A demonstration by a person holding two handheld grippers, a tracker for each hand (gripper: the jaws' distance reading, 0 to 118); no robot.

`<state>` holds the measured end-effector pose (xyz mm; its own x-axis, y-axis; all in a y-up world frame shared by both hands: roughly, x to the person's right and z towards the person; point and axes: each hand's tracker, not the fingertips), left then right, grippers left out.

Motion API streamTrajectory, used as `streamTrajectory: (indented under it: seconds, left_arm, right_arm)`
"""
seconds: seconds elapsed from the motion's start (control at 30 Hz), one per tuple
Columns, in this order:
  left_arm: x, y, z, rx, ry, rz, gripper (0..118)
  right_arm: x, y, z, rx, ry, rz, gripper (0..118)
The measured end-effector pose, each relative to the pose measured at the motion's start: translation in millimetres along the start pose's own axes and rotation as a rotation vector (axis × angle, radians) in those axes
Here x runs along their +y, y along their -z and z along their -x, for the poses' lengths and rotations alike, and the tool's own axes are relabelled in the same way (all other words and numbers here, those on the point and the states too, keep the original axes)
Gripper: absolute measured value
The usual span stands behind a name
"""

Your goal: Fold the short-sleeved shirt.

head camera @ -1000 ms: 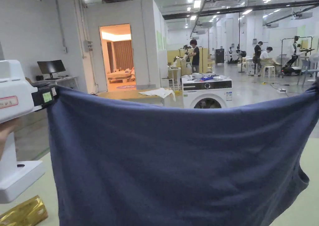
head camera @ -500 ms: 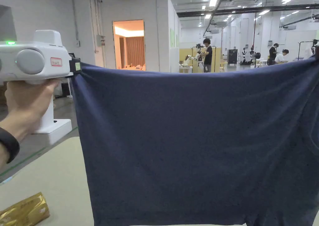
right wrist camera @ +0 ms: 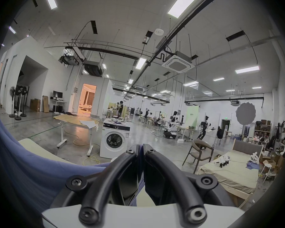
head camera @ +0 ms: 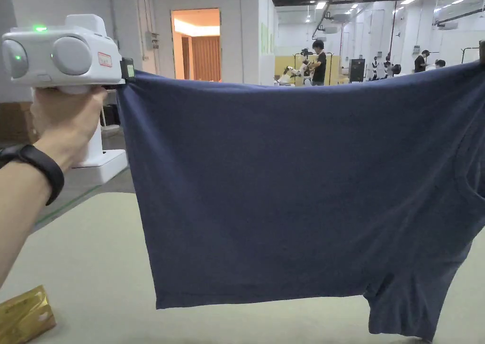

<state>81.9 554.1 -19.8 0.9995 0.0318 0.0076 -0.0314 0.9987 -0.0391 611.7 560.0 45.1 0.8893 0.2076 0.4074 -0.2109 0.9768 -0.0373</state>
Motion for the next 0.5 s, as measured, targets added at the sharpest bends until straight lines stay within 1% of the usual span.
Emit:
streamTrajectory:
  seconds: [0.17, 0.27, 0.3, 0.37, 0.43, 0.47, 0.5]
  left_arm:
    - [-32, 6, -15, -0.02, 0.027, 0.02, 0]
    - [-70, 2, -20, -0.067, 0.022, 0.096, 0]
    - [-85, 0, -21, -0.073, 0.026, 0.13, 0]
    - [-114, -16, -20, -0.091, 0.005, 0.143, 0]
    - [-139, -35, -12, -0.132, -0.042, 0.195, 0]
    - [-151, -54, -7, -0.164, -0.073, 0.194, 0]
    - [-163, -70, -1, -0.19, -0.094, 0.195, 0]
  right_arm:
    - [-36, 9, -10, 0.025, 0.038, 0.058, 2]
    - [-76, 1, -19, 0.082, 0.093, 0.123, 2]
    - [-91, -2, -23, 0.116, 0.111, 0.152, 2]
    - [-118, -11, -33, 0.166, 0.142, 0.207, 2]
    - [-142, -30, -46, 0.168, 0.204, 0.217, 2]
    - [-154, -42, -54, 0.183, 0.229, 0.222, 2]
    - [-165, -55, -62, 0.195, 0.227, 0.227, 2]
